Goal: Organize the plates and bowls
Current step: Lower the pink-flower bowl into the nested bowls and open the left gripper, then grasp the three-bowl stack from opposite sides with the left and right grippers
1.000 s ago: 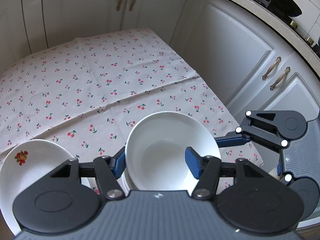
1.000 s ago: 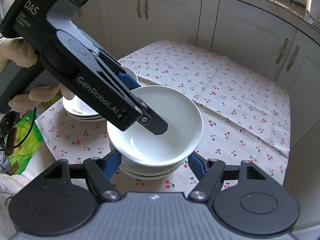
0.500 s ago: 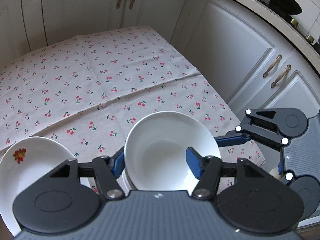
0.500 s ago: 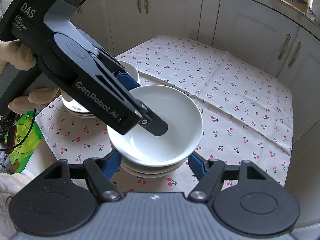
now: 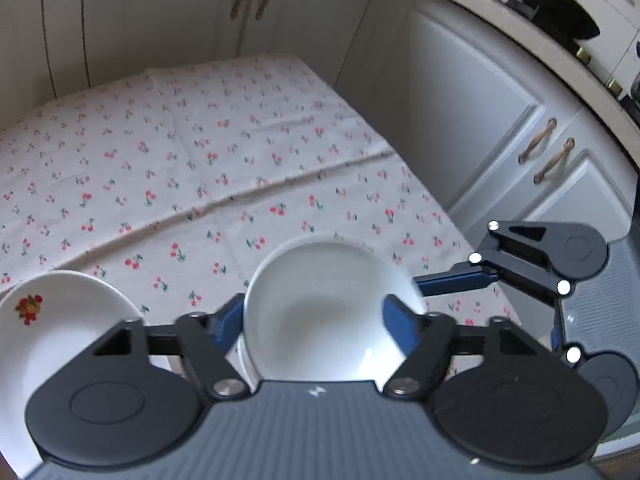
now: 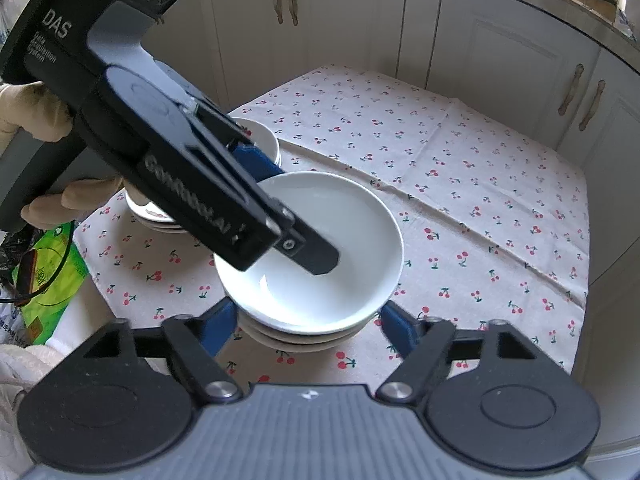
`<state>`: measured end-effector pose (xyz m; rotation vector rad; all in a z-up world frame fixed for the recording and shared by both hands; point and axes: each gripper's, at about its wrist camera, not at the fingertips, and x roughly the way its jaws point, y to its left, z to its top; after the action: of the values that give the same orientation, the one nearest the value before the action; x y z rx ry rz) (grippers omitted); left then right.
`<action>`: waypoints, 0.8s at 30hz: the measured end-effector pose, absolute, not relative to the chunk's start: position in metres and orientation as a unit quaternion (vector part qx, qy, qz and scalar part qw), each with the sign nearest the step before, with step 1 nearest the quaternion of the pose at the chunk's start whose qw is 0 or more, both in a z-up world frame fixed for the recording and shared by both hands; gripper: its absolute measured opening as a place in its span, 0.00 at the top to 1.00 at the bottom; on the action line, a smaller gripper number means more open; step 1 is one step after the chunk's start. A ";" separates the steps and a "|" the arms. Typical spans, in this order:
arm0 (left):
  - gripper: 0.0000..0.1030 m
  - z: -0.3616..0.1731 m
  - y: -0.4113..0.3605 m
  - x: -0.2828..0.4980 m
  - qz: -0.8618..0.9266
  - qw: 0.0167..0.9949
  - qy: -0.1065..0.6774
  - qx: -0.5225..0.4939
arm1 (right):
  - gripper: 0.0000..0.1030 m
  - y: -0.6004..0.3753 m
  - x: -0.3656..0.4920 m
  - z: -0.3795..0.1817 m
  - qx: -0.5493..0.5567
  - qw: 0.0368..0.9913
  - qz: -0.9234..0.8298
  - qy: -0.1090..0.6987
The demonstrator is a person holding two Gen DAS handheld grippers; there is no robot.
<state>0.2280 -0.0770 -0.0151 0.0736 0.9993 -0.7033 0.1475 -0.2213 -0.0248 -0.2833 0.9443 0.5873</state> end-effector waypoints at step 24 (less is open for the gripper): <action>0.05 0.001 -0.068 0.182 -0.403 0.840 0.357 0.067 | 0.00 -0.236 0.127 -0.014 -0.113 0.868 0.257 0.409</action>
<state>0.1818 -0.0675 0.0006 0.1427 0.7539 -0.8528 0.1267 -0.2361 -0.0141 -0.2358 0.8569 0.5388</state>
